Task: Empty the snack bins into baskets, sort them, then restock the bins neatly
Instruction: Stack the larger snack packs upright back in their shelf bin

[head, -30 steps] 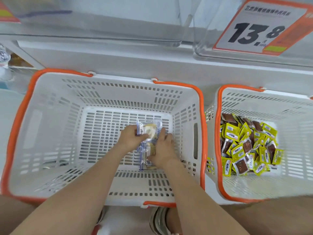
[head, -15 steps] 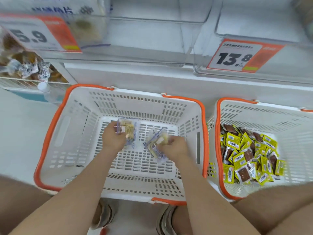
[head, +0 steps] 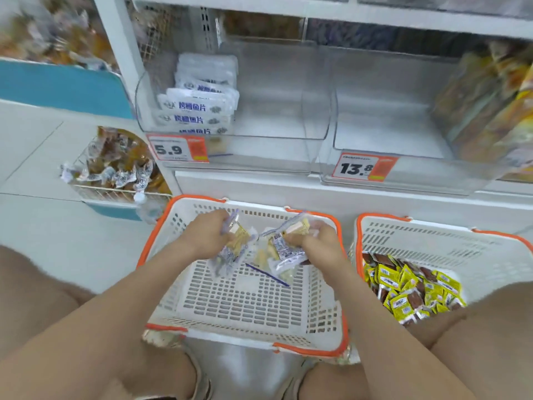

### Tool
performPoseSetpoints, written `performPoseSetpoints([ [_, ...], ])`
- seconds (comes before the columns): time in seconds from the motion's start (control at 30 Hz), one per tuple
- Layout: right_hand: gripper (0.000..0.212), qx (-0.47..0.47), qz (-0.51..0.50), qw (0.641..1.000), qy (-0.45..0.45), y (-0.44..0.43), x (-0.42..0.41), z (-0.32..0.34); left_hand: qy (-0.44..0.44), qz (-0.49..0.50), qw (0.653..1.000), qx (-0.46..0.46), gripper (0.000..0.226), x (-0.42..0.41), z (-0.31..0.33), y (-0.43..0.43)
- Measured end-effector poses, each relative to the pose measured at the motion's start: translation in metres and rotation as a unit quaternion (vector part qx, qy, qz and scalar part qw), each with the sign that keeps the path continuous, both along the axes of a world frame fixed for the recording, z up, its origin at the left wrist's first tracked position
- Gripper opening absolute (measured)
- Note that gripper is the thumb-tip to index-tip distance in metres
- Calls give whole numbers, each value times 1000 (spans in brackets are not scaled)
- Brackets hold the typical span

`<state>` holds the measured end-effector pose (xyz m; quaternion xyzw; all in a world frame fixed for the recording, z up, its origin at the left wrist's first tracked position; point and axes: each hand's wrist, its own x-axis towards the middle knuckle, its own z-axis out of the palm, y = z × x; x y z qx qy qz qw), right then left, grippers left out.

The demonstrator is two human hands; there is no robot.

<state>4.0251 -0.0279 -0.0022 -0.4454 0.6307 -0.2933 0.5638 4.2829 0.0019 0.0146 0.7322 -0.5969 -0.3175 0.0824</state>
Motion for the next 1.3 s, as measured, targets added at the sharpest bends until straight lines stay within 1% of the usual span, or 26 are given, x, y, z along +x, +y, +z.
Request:
performPoseSetpoints([
  [0.03, 27, -18, -31, 999, -16, -1, -1, 8, -30, -22, 999, -13, 17, 1, 12, 1],
  [0.07, 23, -32, -63, 997, -35, -2, -1, 15, -42, -30, 998, -24, 26, 3, 21, 3],
  [0.13, 21, -28, -117, 988, -95, -1, -2, 27, -26, -17, 998, -46, 40, 4, 34, 8],
  [0.17, 24, -15, -136, 980, -142, 1, -1, 31, 5, 8, 999, -53, 41, 4, 39, 12],
  [0.23, 31, 21, -157, 958, -238, 12, 3, 36, 126, 98, 986, -52, 34, -2, 44, 19],
  [0.27, 29, 37, -160, 950, -265, 20, 6, 37, 206, 152, 966, -44, 29, -6, 44, 23],
  [0.3, 26, 50, -156, 949, -269, 29, 8, 38, 275, 200, 940, -35, 26, -11, 43, 26],
  [0.37, 28, 81, -127, 953, -263, 46, 12, 33, 377, 262, 888, -28, 32, -23, 43, 31],
  [0.4, 35, 93, -119, 952, -266, 52, 14, 28, 400, 267, 876, -32, 37, -28, 44, 31],
  [0.5, 49, 87, -107, 953, -270, 62, 20, 22, 427, 221, 875, -63, 44, -41, 52, 38],
  [0.6, 52, 72, -62, 961, -260, 61, 22, 25, 426, 171, 886, -69, 24, -46, 50, 41],
  [0.67, 58, 68, -19, 977, -202, 57, 20, 30, 417, 170, 890, -77, 29, -43, 46, 40],
  [0.7, 66, 60, -3, 985, -159, 54, 18, 32, 420, 174, 888, -73, 35, -41, 45, 39],
  [0.73, 69, 44, 2, 992, -120, 51, 15, 32, 430, 181, 882, -67, 41, -41, 45, 37],
  [0.77, 59, 23, -8, 995, -97, 47, 11, 32, 437, 190, 877, -61, 48, -41, 45, 37],
  [0.8, 41, 3, -37, 994, -101, 44, 7, 33, 446, 198, 870, -62, 51, -41, 43, 36],
  [0.83, 22, -9, -79, 988, -132, 41, 4, 35, 455, 204, 864, -66, 50, -42, 43, 36],
  [0.87, 11, -2, -113, 978, -174, 37, 2, 34, 459, 211, 860, -71, 49, -43, 42, 35],
  [0.9, 11, 3, -138, 970, -200, 36, 2, 33, 457, 217, 859, -77, 48, -44, 40, 35],
  [0.97, 21, 8, -153, 959, -238, 37, 7, 32, 440, 220, 866, -91, 45, -47, 38, 35],
  [1.03, 30, 10, -158, 956, -248, 42, 15, 27, 430, 221, 869, -107, 45, -49, 36, 34],
  [1.07, 34, -12, -151, 958, -242, 46, 17, 29, 415, 221, 875, -115, 46, -50, 35, 34],
  [1.13, 42, -79, -122, 970, -193, 47, 14, 40, 357, 205, 901, -136, 43, -49, 36, 35],
  [1.17, 46, -109, -93, 977, -155, 45, 8, 45, 316, 187, 918, -151, 35, -47, 37, 35],
  [1.23, 44, -137, 19, 987, -83, 36, -7, 54, 256, 146, 942, -162, 20, -39, 39, 34],
  [1.3, 38, -132, 146, 981, -8, 30, -17, 59, 250, 102, 953, -134, 21, -29, 42, 31],
])
